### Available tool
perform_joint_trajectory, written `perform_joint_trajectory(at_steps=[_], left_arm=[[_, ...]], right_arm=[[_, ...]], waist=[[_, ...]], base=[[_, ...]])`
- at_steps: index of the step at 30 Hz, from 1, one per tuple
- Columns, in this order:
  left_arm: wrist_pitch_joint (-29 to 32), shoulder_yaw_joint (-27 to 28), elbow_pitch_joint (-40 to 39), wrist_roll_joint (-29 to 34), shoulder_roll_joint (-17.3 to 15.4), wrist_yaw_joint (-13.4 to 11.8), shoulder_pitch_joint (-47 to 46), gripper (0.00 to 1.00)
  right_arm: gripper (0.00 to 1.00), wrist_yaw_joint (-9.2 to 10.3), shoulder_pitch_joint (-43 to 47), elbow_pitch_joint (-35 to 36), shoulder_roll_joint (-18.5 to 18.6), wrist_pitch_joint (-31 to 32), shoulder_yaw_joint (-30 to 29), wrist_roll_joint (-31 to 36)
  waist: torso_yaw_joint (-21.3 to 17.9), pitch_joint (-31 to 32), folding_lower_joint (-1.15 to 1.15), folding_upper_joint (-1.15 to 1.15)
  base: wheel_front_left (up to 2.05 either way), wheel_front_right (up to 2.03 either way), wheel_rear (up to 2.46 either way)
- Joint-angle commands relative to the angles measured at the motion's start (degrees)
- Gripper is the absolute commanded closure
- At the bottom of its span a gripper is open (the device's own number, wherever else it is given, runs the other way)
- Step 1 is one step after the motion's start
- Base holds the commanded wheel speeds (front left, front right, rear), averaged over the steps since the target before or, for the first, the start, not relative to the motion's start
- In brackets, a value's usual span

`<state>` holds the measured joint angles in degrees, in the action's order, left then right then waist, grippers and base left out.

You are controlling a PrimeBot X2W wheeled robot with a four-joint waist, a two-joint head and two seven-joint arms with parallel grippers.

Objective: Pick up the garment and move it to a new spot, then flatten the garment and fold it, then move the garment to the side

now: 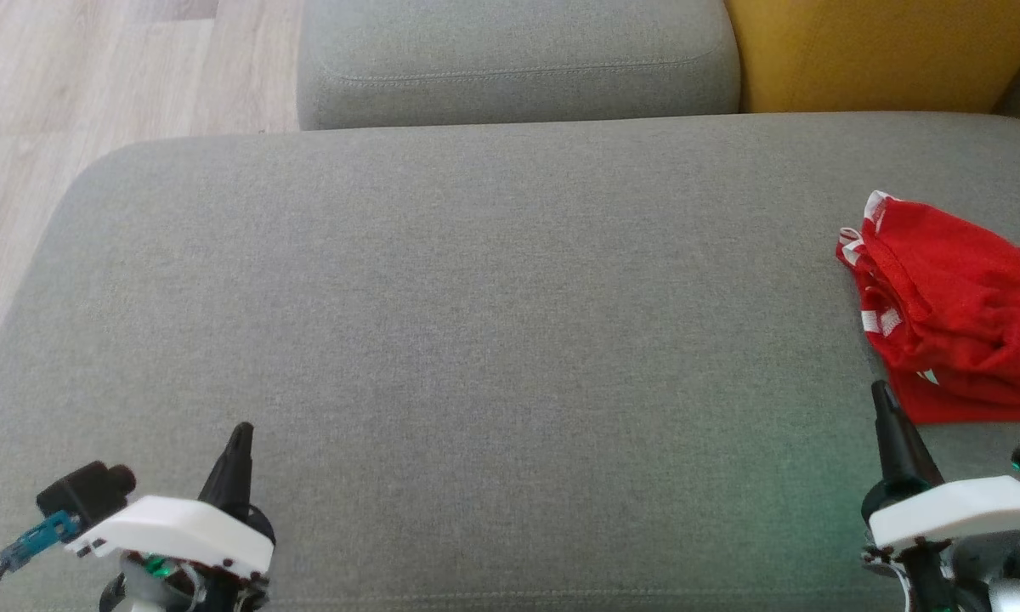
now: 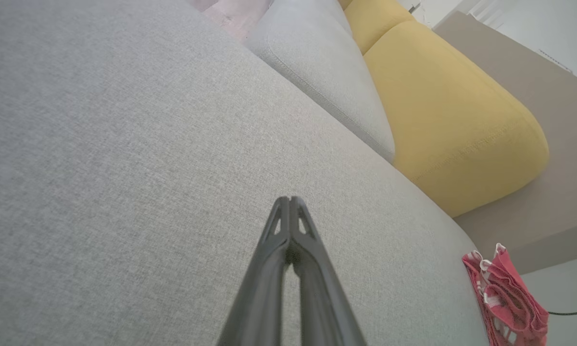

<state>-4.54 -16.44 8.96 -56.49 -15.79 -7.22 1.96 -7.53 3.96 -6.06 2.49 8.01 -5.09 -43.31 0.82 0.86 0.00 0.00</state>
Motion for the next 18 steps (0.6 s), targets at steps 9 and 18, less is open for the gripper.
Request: perform_joint_trajectory(at_steps=[9,18], left_arm=[[1.4,4.4,-0.7,-5.1,1.0,2.1,-4.0,1.00],[2.6,6.9,0.1,-9.6,2.6,3.9,-4.6,1.00]], right_arm=[[1.00,0.02,-4.0,0.5,0.2,-0.7,-0.1,-6.9],[1.00,0.02,-4.9,-0.7,0.2,-0.8,-0.3,-12.9]], waist=[[-0.1,-0.1,0.00,0.00],[-0.2,-0.3,0.00,0.00]], base=[[0.00,0.00,0.00],[0.00,0.00,0.00]])
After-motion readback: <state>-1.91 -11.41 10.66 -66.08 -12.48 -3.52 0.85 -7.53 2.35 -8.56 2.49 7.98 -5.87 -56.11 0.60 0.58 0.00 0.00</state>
